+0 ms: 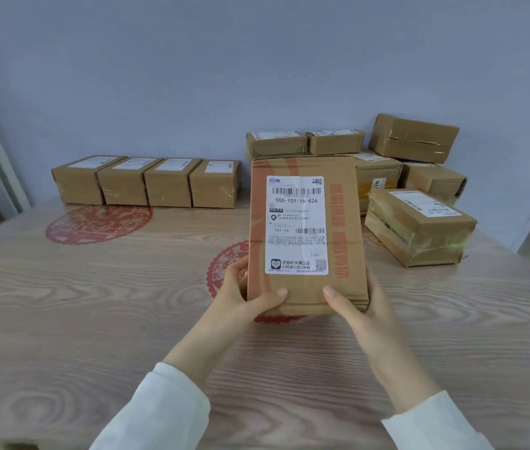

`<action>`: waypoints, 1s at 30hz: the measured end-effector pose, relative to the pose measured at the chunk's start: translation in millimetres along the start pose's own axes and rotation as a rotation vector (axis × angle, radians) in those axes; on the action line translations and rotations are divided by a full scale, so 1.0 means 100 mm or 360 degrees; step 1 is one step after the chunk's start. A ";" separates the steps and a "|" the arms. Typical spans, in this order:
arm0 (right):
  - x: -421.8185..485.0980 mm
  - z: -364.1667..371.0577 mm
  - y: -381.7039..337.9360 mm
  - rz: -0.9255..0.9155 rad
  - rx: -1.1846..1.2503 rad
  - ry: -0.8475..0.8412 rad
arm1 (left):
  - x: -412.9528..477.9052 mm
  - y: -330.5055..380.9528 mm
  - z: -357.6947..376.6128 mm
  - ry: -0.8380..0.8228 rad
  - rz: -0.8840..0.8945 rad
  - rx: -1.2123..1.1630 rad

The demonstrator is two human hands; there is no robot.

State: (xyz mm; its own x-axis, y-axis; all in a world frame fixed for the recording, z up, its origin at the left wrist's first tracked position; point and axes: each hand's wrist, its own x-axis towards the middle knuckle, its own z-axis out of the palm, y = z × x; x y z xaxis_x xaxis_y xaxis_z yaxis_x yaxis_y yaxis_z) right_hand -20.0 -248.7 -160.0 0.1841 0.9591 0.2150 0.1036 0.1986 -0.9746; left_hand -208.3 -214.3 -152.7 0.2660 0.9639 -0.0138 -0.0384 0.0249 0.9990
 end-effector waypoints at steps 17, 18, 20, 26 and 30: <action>0.00 0.11 0.10 -0.0109 -0.0214 0.0083 | 0.03 0.00 0.01 0.0270 0.0121 0.0277; 0.01 0.11 0.08 -0.0119 -0.0189 0.0069 | 0.04 -0.02 0.00 0.0281 0.0114 0.0258; 0.02 0.12 0.03 -0.0097 -0.0077 0.0082 | 0.03 -0.04 0.01 0.0257 0.0111 0.0250; 0.05 0.14 0.01 -0.0171 -0.0150 0.0197 | 0.03 -0.01 0.04 0.0355 0.0239 0.0216; 0.05 0.14 0.04 -0.0177 -0.0107 0.0188 | 0.05 0.00 0.06 0.0320 0.0324 0.0203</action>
State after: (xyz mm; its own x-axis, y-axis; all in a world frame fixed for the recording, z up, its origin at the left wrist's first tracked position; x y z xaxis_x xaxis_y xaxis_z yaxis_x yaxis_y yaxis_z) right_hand -32.0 -240.5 -163.5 0.2810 0.9008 0.3312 0.1940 0.2846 -0.9388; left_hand -201.1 -211.5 -152.8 0.0690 0.9790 0.1916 0.0534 -0.1954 0.9793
